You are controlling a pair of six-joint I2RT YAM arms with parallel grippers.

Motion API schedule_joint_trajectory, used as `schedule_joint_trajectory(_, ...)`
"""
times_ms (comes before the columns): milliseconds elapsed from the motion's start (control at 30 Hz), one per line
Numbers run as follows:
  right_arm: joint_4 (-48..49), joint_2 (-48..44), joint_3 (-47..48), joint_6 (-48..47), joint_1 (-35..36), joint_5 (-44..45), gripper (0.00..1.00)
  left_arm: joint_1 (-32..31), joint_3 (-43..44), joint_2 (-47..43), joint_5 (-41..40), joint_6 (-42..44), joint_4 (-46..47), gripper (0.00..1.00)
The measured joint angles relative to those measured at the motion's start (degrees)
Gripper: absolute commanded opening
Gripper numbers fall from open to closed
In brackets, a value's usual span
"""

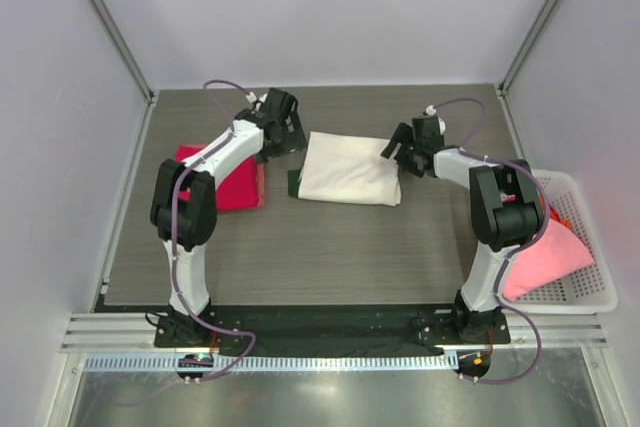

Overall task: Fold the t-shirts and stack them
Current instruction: Neatly place the folded tshirt to the corner

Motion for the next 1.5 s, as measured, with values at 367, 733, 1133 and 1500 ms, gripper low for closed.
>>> schedule_joint_trajectory(367,1.31,1.03,0.09,-0.09,-0.26,-1.99,0.68,3.13,4.42,10.75,17.59,-0.61,14.12,1.0)
schedule_joint_trajectory(733,5.25,3.28,0.68,-0.09,-0.33,-6.1,0.51,1.16,4.33,14.08,25.14,-3.17,22.16,0.76)
schedule_joint_trajectory(1133,5.53,6.82,3.48,-0.26,0.72,-7.32,0.01,0.55,8.44,19.34,27.19,-7.56,24.28,0.0)
schedule_joint_trajectory(1500,4.48,-0.79,-2.51,-0.57,3.74,-9.4,0.01,-0.63,-10.08,2.14,22.43,-4.87,23.78,0.0)
